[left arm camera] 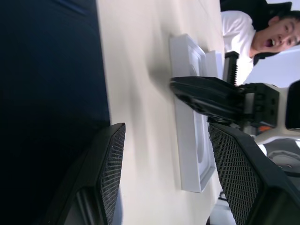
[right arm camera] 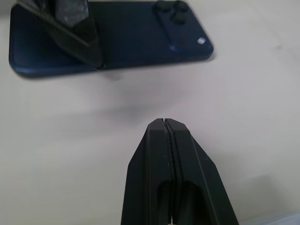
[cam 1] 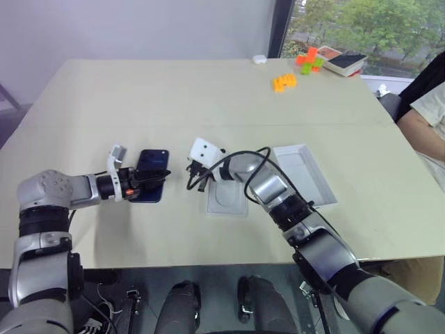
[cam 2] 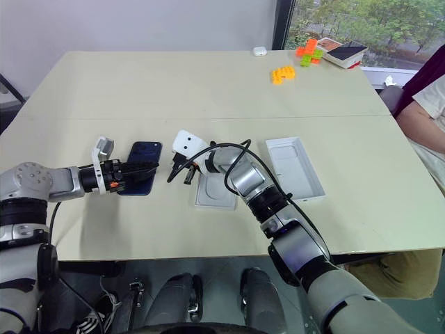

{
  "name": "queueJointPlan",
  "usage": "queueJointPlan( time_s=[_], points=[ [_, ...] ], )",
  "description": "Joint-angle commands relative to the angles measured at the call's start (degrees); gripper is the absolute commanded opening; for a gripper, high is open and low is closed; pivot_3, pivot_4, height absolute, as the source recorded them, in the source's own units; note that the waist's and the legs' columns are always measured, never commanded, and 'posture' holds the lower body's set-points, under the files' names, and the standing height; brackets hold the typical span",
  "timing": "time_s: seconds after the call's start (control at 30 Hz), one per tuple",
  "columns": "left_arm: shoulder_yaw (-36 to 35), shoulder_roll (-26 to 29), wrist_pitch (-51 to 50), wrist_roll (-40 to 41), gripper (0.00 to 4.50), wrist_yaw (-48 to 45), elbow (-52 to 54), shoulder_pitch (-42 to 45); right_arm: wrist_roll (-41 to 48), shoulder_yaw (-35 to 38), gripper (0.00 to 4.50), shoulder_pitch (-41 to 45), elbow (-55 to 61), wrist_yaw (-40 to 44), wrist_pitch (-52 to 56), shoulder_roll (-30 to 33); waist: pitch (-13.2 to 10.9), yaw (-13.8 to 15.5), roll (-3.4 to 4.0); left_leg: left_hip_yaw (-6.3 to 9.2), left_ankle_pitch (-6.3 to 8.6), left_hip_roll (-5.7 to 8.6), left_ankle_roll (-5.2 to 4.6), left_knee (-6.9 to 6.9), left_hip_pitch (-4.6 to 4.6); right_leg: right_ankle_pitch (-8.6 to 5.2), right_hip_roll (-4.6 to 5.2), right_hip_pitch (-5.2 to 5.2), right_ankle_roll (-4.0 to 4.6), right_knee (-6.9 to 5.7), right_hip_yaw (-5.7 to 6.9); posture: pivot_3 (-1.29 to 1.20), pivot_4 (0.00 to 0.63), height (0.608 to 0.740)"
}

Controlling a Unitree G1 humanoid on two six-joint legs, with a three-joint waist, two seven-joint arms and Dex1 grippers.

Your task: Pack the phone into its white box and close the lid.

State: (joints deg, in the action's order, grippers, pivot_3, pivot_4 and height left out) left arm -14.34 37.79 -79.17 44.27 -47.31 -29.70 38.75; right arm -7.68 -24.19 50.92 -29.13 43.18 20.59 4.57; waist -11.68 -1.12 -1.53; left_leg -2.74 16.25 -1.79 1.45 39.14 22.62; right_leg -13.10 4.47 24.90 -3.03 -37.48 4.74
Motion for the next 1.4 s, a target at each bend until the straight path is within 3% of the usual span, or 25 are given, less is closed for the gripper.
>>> queueJointPlan(
  time_s=[0.03, 0.27, 0.47, 0.6, 0.97, 1.4],
  points=[
    [0.2, 0.9, 0.1, -2.2, 3.0, 1.7, 0.1, -1.0, 0.3, 0.8, 0.02, 0.6, 0.5, -0.1, -0.9, -0.3, 0.0, 0.0, 0.0, -0.01, 0.0, 0.0, 0.0, -0.01, -0.08, 0.0, 0.0, -0.07, 0.0, 0.01, -0.01, 0.0, 0.15, 0.74],
    [-1.1, 8.6, 6.2, -6.2, 3.0, 3.3, 1.5, -1.7, 0.0, 0.9, 0.02, 0.2, 1.0, 0.0, -1.2, 0.5, 0.0, -1.1, 0.01, 0.03, -0.03, -0.07, 0.05, -0.06, -0.16, 0.03, -0.04, -0.08, 0.06, 0.01, -0.03, 0.0, 0.15, 0.74],
    [-2.2, 11.0, 9.5, -8.8, 3.0, 3.8, -1.1, -2.4, 0.2, 0.8, 0.02, -0.1, 1.0, 0.1, -1.3, 0.2, 0.0, -1.1, -0.01, 0.0, -0.02, -0.03, 0.04, -0.13, -0.11, 0.03, 0.07, -0.07, 0.05, 0.07, -0.02, 0.0, 0.15, 0.74],
    [-2.3, 9.9, 10.2, -9.3, 3.0, 4.0, -2.6, -2.6, 0.1, 0.7, 0.02, 0.1, 0.7, 0.0, -1.4, -0.1, 0.0, -1.2, -0.01, 0.0, -0.02, -0.04, 0.04, -0.13, -0.11, 0.03, 0.06, -0.06, 0.05, 0.08, -0.01, 0.0, 0.15, 0.74],
    [-0.1, 0.0, 1.6, -5.3, 3.0, 0.2, 0.3, -3.0, -0.1, 0.4, 0.02, -0.1, 0.5, 0.3, -1.7, -0.6, 0.0, 0.7, -0.01, 0.0, 0.02, 0.06, -0.03, -0.11, -0.14, 0.01, 0.15, -0.19, 0.03, 0.17, 0.01, 0.0, 0.15, 0.74],
    [-1.7, -2.1, 1.7, -6.2, 3.0, 0.9, -1.2, -1.3, -4.2, -2.2, 0.02, -0.6, -0.6, 0.1, -3.9, 2.2, 0.0, 0.5, -0.02, 0.08, 0.07, 0.16, -0.14, -0.08, -0.15, 0.01, 0.23, -0.31, 0.01, 0.29, 0.05, 0.0, 0.15, 0.74]
  ],
)
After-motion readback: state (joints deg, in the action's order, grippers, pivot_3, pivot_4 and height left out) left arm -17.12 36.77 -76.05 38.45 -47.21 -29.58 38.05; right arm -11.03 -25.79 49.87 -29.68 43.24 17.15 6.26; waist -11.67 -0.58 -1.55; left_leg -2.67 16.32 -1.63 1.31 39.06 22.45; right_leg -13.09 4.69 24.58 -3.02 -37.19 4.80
